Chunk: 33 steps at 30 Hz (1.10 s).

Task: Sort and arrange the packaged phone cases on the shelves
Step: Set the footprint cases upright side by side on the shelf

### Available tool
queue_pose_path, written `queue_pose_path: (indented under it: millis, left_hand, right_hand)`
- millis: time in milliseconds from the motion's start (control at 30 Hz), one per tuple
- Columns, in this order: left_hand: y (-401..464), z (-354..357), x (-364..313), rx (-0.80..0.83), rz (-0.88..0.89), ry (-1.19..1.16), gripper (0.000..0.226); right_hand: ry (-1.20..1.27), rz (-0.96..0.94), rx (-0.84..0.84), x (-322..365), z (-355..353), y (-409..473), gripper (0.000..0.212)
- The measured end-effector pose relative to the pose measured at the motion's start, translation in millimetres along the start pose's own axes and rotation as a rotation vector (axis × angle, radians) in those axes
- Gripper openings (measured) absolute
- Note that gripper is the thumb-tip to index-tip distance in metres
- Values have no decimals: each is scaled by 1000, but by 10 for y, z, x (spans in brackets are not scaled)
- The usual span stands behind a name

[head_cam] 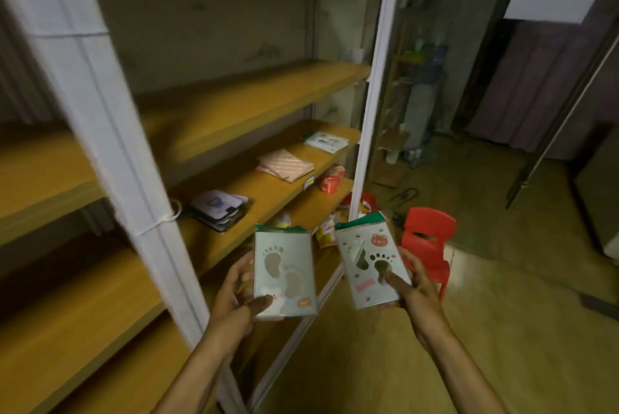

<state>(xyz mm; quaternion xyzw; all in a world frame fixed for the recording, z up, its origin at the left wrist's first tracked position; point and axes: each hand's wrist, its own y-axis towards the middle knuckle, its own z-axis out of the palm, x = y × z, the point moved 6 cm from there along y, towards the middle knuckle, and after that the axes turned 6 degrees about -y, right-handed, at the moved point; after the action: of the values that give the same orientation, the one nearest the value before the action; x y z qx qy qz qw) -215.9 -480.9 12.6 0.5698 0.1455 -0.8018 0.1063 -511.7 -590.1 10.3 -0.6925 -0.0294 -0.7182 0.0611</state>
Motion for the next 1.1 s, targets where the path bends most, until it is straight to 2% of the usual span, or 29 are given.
queue_pose_path:
  millis: [267, 533, 700, 867, 1100]
  left_hand:
    - [952, 1030, 56, -78, 6, -23, 79]
    - [1791, 1706, -18, -89, 72, 12, 74]
    - [2548, 1948, 46, -95, 128, -17, 75]
    - [3432, 1994, 125, -177, 124, -1, 75]
    - [4291, 1858, 0, -307, 171, 48, 74]
  right_hand:
    - [7, -34, 64, 177, -734, 1170, 48]
    - [-19, -28, 71, 223, -1090, 2328, 45]
    - [-35, -38, 88, 226, -1081, 3183, 43]
    - [-70, -30, 117, 226, -968, 4152, 42]
    - [-107, 36, 264, 189, -507, 5450, 50]
